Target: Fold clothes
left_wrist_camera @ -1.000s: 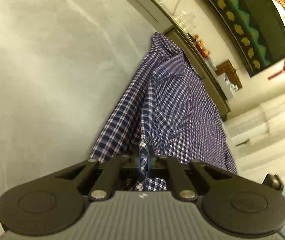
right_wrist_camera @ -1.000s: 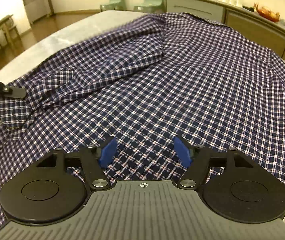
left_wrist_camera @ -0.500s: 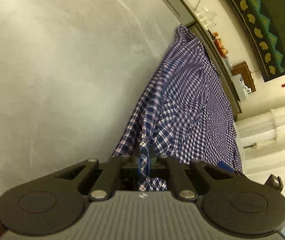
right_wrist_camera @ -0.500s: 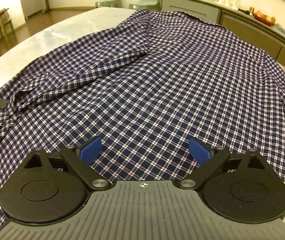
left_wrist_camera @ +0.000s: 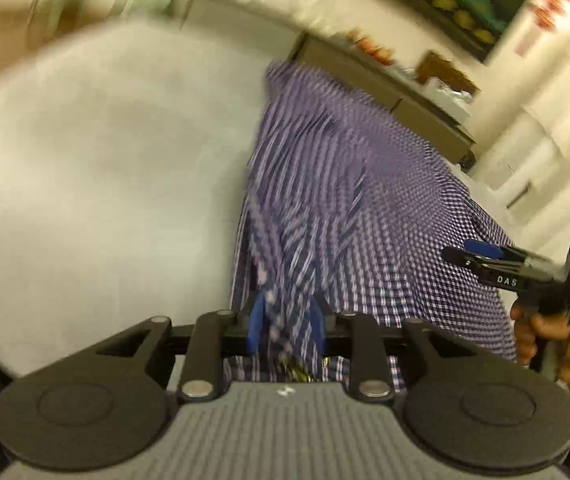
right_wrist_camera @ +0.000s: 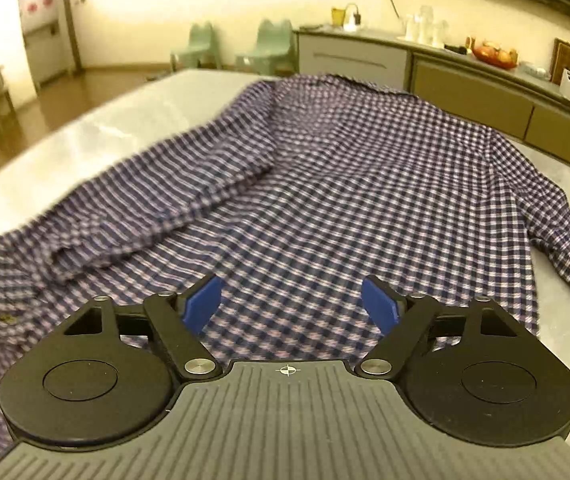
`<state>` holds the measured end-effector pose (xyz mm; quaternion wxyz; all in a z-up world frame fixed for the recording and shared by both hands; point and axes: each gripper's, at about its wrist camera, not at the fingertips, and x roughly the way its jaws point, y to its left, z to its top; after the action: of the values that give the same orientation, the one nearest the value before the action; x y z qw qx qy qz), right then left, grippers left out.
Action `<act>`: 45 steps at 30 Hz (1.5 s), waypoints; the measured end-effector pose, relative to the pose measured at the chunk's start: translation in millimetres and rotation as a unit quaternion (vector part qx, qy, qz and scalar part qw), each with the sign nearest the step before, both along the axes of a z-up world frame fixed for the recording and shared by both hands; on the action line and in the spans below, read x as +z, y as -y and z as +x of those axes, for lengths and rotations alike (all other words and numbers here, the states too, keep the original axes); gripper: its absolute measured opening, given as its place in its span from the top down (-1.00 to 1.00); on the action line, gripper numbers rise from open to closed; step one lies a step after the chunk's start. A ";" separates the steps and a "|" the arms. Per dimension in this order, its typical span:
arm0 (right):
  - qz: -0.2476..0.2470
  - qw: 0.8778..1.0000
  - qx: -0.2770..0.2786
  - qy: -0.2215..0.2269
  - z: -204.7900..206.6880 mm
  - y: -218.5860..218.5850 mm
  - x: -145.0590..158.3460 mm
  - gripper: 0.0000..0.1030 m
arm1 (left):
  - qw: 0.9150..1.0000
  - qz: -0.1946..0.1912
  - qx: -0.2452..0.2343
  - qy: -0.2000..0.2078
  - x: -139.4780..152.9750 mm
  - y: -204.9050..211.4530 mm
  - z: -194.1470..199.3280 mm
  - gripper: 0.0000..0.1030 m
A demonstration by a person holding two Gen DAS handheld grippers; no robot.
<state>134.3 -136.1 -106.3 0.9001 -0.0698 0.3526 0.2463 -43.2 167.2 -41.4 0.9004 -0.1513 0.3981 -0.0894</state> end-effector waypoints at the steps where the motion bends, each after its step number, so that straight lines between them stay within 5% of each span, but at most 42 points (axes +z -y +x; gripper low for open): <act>1: 0.003 1.000 0.002 -0.003 -3.7 -1.7 -1.4 -0.52 | 1.000 0.005 -0.020 0.015 3.9 7.2 3.3 0.52; 4: -0.019 1.000 0.010 -0.008 -16.9 -5.6 -14.1 -0.50 | 0.997 0.007 -0.069 0.018 -5.0 29.9 23.3 0.51; 9: -0.043 0.999 -0.017 -0.017 -45.2 24.4 -34.0 -0.58 | 0.997 -0.001 -0.057 -0.050 -61.2 32.9 46.8 0.70; 12: -0.036 0.999 -0.034 -0.021 -65.6 56.6 -34.1 -0.66 | 0.997 -0.023 -0.051 -0.049 -62.0 30.7 48.6 0.70; 16: -0.027 0.997 -0.065 -0.028 -80.2 100.4 -28.3 -0.62 | 0.997 0.001 -0.066 -0.049 -56.5 40.5 47.3 0.65; 20: -0.011 0.985 -0.173 0.017 -68.4 185.7 1.5 -0.72 | 0.995 0.041 -0.093 -0.017 -23.2 53.0 37.8 0.51; 22: 0.019 0.958 -0.286 0.023 -55.0 262.4 9.5 -0.81 | 0.992 0.050 -0.112 0.014 3.1 66.1 40.4 0.38; 27: 0.132 0.842 -0.523 0.005 -52.9 435.5 -16.8 -0.79 | 0.976 0.047 -0.202 0.061 55.4 126.6 63.6 0.05; 28: 0.141 0.833 -0.535 0.001 -53.2 450.3 -24.7 -0.79 | 0.971 0.047 -0.227 0.063 61.5 146.2 72.0 0.02; 34: 0.118 0.845 -0.522 -0.001 -32.0 467.9 -50.5 -0.73 | 0.930 0.068 -0.358 0.054 54.4 279.5 107.3 -0.10; 35: 0.110 0.853 -0.509 0.001 -26.9 464.2 -51.0 -0.61 | 0.923 0.083 -0.372 0.058 48.7 303.9 111.6 -0.10; 37: 0.079 0.873 -0.482 0.001 -18.2 455.5 -49.0 0.34 | 0.911 0.102 -0.395 0.062 36.6 341.8 117.6 -0.10; 39: 0.080 0.879 -0.470 -0.001 -16.2 456.0 -46.5 0.68 | 0.902 0.106 -0.413 0.063 25.3 375.9 124.4 -0.10; 41: 0.108 0.879 -0.465 -0.003 -18.3 459.4 -43.8 0.74 | 0.897 0.112 -0.422 0.072 14.2 404.8 129.1 -0.11; 43: 0.144 0.879 -0.455 0.001 -23.2 462.0 -35.6 1.00 | 0.890 0.130 -0.429 0.090 2.8 435.8 133.4 -0.31; 45: 0.178 0.880 -0.440 0.013 -29.2 459.3 -21.0 1.00 | 0.879 0.152 -0.435 0.122 -8.8 463.3 137.8 -0.33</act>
<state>105.0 -595.4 -127.3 0.9176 0.2504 0.2856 -0.1170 94.6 -296.0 -50.3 0.8241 0.1878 0.3197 -0.4282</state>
